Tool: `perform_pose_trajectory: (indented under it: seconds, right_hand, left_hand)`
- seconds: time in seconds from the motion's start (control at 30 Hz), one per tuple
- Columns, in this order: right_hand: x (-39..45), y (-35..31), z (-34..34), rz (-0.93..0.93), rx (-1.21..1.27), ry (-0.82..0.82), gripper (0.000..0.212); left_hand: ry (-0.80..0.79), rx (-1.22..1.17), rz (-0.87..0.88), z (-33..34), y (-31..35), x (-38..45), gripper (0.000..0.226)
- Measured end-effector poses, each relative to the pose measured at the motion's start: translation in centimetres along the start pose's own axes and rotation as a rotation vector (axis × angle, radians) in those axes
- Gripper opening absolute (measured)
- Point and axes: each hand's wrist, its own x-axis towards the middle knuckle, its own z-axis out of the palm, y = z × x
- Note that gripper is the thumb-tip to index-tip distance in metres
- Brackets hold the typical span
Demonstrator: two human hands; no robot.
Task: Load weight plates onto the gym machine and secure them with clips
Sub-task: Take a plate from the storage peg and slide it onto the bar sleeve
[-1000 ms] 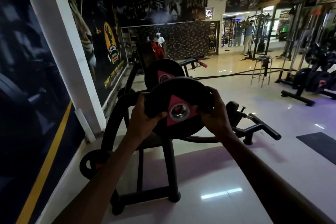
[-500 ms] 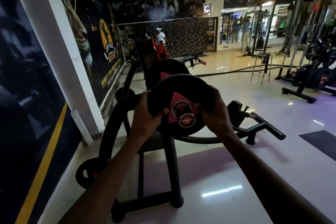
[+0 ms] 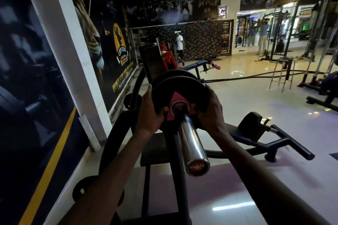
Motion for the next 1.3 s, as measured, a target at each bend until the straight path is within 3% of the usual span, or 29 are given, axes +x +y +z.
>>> perform_pose_trajectory:
  seconds: [0.2, 0.43, 0.67, 0.83, 1.0, 1.17, 1.3]
  right_hand:
    - [4.6, 2.4, 2.7, -0.092, 0.001, -0.021, 0.078]
    - [5.0, 4.0, 3.6, -0.090, 0.014, 0.016, 0.078]
    - [5.3, 4.1, 2.5, -0.076, -0.033, -0.094, 0.080]
    - [2.0, 3.3, -0.2, -0.054, -0.125, -0.128, 0.069]
    - [-6.4, 2.0, -4.0, 0.067, -0.270, -0.184, 0.059]
    - [-15.9, 2.1, -9.1, 0.166, -0.420, -0.154, 0.048]
    - [-24.0, 2.0, -14.5, 0.275, -0.560, -0.216, 0.052]
  left_hand:
    - [0.023, -0.015, -0.057, 2.5, -2.4, 4.3, 0.095]
    - [0.051, -0.016, 0.008, 3.2, -4.4, 4.7, 0.088]
    - [0.101, -0.022, -0.074, 2.7, -3.9, 3.9, 0.090]
    - [0.091, -0.046, -0.138, 1.8, -4.5, 0.2, 0.081]
    - [-0.058, -0.023, -0.087, 1.7, -2.4, -8.2, 0.070]
    - [-0.245, 0.041, -0.138, 4.0, -0.2, -16.3, 0.035]
    - [-0.417, 0.025, -0.133, 7.6, 1.8, -22.4, 0.039]
